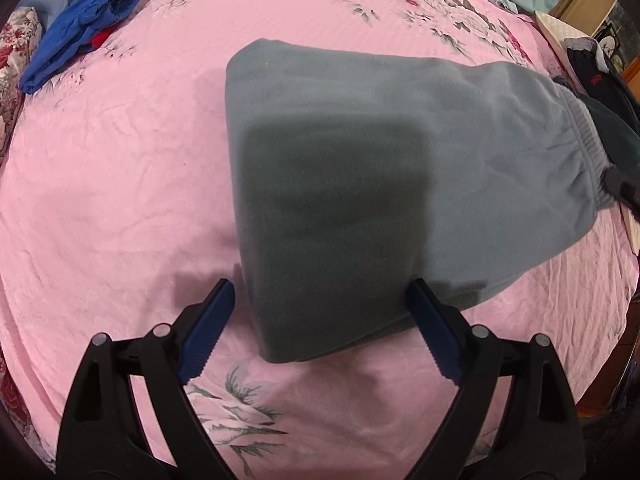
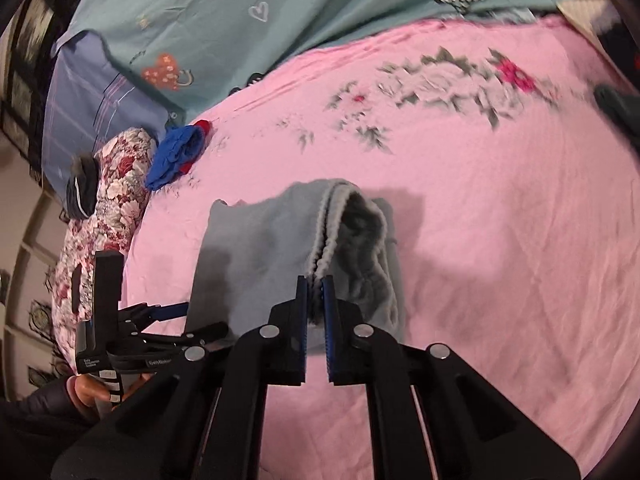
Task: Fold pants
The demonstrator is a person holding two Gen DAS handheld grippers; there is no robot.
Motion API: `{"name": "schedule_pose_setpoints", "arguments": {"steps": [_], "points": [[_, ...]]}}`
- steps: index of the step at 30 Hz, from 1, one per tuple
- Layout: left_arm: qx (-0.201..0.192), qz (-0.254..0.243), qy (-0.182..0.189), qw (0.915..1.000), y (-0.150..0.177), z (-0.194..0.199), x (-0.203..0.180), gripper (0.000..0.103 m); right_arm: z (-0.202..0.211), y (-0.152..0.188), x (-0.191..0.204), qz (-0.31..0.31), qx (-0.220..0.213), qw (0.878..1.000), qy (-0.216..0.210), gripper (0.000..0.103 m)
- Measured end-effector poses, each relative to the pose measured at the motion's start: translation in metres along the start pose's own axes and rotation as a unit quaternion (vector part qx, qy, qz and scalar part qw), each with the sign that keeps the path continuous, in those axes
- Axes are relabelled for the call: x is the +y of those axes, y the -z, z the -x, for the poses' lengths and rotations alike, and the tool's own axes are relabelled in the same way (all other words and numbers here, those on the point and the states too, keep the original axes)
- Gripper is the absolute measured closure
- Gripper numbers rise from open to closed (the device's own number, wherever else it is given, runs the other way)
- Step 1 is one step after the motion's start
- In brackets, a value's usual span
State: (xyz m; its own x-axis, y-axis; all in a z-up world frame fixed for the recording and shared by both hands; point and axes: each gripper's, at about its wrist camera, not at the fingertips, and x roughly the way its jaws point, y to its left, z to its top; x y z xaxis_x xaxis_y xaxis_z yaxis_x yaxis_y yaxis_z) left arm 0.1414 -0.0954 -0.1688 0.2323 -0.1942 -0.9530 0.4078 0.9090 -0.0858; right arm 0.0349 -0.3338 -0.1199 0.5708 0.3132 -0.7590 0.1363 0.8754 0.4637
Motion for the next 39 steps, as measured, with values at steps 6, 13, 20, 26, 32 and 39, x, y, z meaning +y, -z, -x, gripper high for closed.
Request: {"name": "schedule_pose_setpoints", "arguments": {"steps": [6,13,20,26,32,39], "points": [[-0.013,-0.016,-0.004,0.9998,0.0,0.015,0.002,0.013,-0.029,0.015,-0.03,-0.034,0.025,0.998,0.043,0.089],[-0.037,-0.01,0.008,0.9992,-0.017,0.034,0.003,0.013,0.008,-0.007,-0.006,0.008,-0.038,0.998,0.044,0.072],[-0.027,-0.033,0.02,0.9989,-0.029,0.013,-0.03,0.013,-0.017,-0.032,0.024,0.068,-0.022,0.997,0.006,0.076],[-0.005,-0.054,0.006,0.9985,-0.023,-0.006,-0.039,0.013,-0.06,-0.047,0.007,0.069,0.013,0.996,0.055,0.077],[0.007,-0.055,0.009,0.9984,-0.024,-0.01,-0.039,0.011,-0.086,-0.054,-0.014,0.045,0.03,0.998,0.045,0.077],[0.01,-0.066,0.007,0.9977,-0.028,-0.016,-0.046,0.005,-0.078,-0.056,-0.013,0.037,0.041,0.998,0.035,0.077]]}}
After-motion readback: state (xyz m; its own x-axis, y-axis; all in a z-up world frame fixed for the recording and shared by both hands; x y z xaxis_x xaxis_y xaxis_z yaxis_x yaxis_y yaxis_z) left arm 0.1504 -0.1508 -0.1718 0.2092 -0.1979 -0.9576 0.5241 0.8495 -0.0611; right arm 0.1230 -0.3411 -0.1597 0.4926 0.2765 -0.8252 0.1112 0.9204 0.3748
